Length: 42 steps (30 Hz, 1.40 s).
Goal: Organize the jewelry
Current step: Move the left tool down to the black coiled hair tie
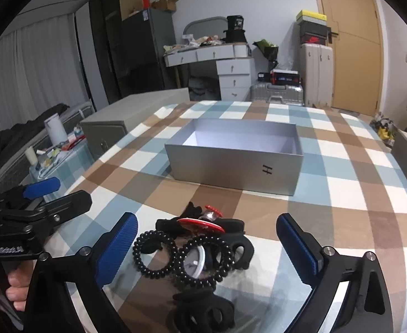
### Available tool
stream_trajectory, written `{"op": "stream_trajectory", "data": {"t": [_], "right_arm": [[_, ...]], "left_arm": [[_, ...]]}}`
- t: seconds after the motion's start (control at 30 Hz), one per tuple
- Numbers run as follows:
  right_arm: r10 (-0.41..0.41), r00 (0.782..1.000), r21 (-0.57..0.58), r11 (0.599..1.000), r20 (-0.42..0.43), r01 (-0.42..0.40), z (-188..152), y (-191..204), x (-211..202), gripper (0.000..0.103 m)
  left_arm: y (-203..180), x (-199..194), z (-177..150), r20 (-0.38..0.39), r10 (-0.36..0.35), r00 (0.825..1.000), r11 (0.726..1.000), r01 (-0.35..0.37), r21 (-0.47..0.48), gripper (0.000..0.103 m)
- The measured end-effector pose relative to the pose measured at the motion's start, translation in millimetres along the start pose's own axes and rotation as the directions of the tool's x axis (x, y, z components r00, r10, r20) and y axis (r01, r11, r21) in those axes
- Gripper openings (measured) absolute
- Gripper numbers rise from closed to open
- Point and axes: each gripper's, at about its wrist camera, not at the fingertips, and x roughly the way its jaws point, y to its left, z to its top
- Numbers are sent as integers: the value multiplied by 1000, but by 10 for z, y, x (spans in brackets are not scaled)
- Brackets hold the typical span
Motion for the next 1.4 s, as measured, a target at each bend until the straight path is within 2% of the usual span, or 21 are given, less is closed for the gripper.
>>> {"op": "stream_trajectory", "data": {"t": [0.17, 0.27, 0.33, 0.5, 0.6, 0.8, 0.87, 0.97, 1.1, 1.23, 1.4], "right_arm": [[-24, 999, -19, 1000, -21, 23, 7, 46, 109, 88], [-31, 998, -23, 999, -51, 30, -3, 50, 171, 74], [-38, 997, -20, 999, -65, 37, -16, 51, 204, 60], [-59, 996, -17, 998, -64, 58, -65, 37, 225, 41], [-64, 996, 1, 998, -59, 64, -74, -3, 210, 41], [-25, 999, 49, 998, -27, 26, -85, -99, 119, 41], [6, 1000, 58, 998, -10, -6, -81, -113, 78, 41], [133, 991, 102, 986, 11, -133, -82, -146, 7, 41], [160, 986, 82, 983, 56, -164, -85, -102, -114, 41], [165, 981, 100, 980, 98, -175, -79, -165, -193, 41], [208, 971, 176, 958, 119, -227, -67, -386, -219, 41]], "left_arm": [[38, 33, -11, -6, -8, 1000, 1000, 8, -11, 102], [50, 52, -15, -9, -11, 1000, 1000, 11, -17, 102], [52, 73, -24, -15, -7, 1000, 1000, 7, -21, 102], [60, 124, -50, -35, -13, 999, 999, 12, -31, 102], [55, 135, -58, -41, -15, 999, 999, 13, -32, 102], [56, 165, -68, -52, -17, 998, 999, 15, -33, 102], [49, 174, -74, -55, -19, 998, 999, 17, -32, 102], [44, 190, -82, -58, -13, 998, 999, 12, -32, 102], [39, 218, -75, -65, -18, 998, 999, 15, -34, 102], [-19, 276, -47, -82, -51, 995, 999, 50, -13, 102], [-134, 419, -15, -152, -145, 978, 988, 150, 21, 102]]}}
